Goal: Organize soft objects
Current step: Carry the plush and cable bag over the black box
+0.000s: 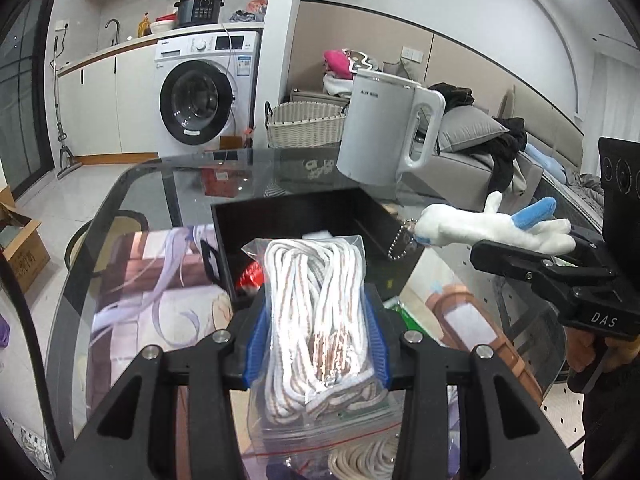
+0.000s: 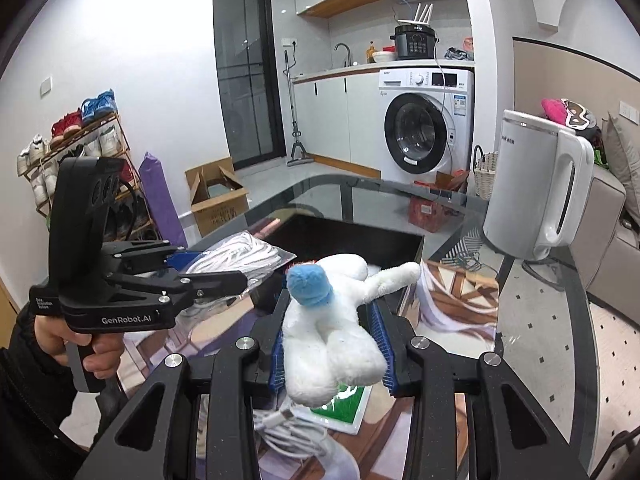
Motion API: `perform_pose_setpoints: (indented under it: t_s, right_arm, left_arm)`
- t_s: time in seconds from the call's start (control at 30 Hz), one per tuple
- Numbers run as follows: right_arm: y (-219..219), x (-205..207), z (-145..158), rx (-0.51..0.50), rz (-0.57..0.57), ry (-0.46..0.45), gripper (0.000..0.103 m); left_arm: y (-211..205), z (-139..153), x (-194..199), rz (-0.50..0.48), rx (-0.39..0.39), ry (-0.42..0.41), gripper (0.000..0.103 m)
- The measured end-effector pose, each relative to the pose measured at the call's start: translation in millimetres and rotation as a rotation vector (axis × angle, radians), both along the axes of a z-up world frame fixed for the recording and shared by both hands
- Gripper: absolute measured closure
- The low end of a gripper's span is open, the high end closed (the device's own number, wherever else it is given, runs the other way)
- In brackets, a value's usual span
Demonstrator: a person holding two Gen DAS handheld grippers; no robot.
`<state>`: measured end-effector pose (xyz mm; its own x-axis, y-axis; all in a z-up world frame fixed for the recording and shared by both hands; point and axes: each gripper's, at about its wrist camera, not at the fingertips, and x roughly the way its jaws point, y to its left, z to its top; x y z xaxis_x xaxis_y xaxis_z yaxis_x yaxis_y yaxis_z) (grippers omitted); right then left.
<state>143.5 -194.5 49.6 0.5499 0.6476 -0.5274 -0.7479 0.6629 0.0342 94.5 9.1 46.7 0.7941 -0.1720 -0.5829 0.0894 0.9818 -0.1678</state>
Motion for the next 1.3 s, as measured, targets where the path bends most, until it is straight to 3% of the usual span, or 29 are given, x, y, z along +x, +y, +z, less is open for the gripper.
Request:
perform_pose_setpoints:
  t_s: [0.4, 0.97, 1.3]
  right_arm:
    - [25.7, 18.8, 10.1, -0.023, 0.029, -0.009, 0.067]
    - [63.1, 69.9, -16.6, -0.1, 0.035, 0.028, 0.067]
    - [79.3, 95.2, -37.0, -0.144, 0.052, 0.034, 0.067]
  left_arm:
    - [13.4, 6.7, 25.5, 0.023, -0.006, -0.02, 0.061]
    - [19.9, -3.9, 68.1, 0.062, 0.017, -0.023, 0.061]
    - [13.4, -24.3, 90.5, 0.065, 0.078, -0.007, 0.061]
